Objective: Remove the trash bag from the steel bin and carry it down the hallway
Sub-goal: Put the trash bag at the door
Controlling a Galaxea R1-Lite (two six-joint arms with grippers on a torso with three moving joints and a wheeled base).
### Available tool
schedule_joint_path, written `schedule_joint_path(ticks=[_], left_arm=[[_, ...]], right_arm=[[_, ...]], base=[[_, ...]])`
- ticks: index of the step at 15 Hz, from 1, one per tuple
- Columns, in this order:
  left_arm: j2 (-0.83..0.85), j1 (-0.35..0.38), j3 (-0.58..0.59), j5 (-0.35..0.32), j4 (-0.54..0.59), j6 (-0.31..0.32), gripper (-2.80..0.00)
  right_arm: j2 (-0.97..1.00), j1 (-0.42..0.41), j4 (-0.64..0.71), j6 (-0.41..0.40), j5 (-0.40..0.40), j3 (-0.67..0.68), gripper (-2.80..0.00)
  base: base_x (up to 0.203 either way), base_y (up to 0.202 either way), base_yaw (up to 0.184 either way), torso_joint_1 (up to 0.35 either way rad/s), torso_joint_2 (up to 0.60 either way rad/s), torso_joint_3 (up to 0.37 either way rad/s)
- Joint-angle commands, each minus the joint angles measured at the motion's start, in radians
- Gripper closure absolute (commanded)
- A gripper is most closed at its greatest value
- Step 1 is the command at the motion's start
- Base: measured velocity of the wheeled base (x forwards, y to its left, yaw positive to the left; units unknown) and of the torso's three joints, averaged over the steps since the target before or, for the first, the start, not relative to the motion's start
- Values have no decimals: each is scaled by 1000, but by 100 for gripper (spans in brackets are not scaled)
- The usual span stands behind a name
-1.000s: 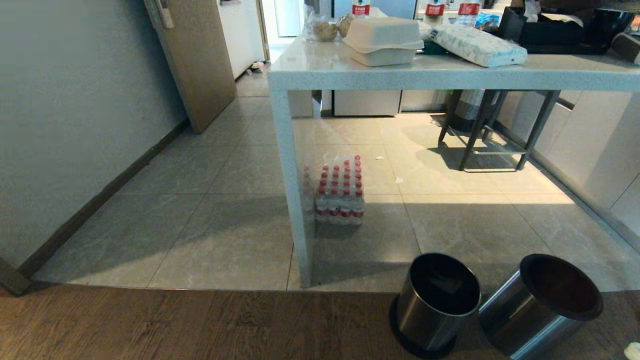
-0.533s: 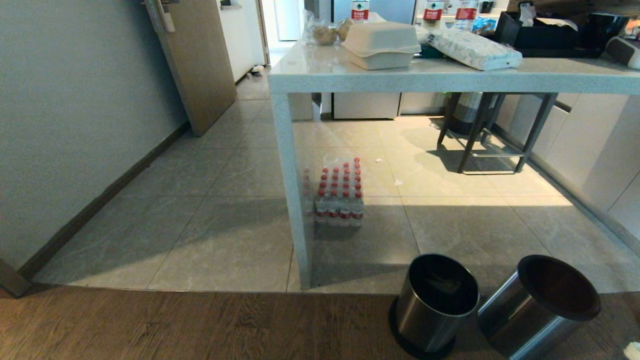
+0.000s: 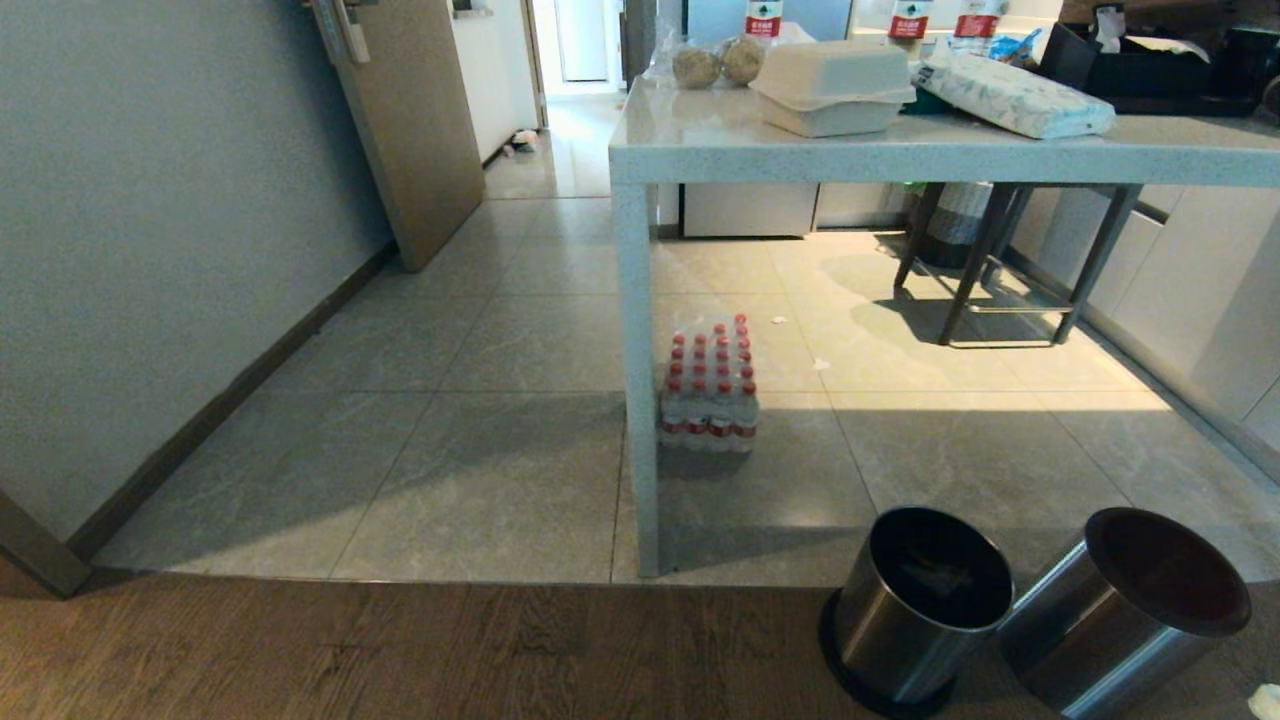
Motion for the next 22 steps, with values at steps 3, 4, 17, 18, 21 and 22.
schedule_joint_path(ticks=[3, 4, 17, 18, 21, 22], left_arm=[[0, 0, 0, 0, 0, -1, 0], [0, 0, 0, 0, 0, -1, 0], [0, 0, 0, 0, -1, -1, 0], [0, 0, 0, 0, 0, -1, 0], [0, 0, 0, 0, 0, -1, 0], [0, 0, 0, 0, 0, -1, 0]], right_arm=[[2, 0, 1, -1, 0, 0, 0], [2, 0, 1, -1, 0, 0, 0], [2, 0, 1, 1, 0, 0, 0], [2, 0, 1, 1, 0, 0, 0], [2, 0, 1, 1, 0, 0, 0], [2, 0, 1, 1, 0, 0, 0]], base=[[0, 191, 2, 2, 3, 2], [0, 196, 0, 2, 2, 2], [0, 193, 1, 4, 2, 3], [0, 190, 2, 7, 7, -2], [0, 194, 1, 4, 4, 4], [0, 193, 2, 4, 5, 4]])
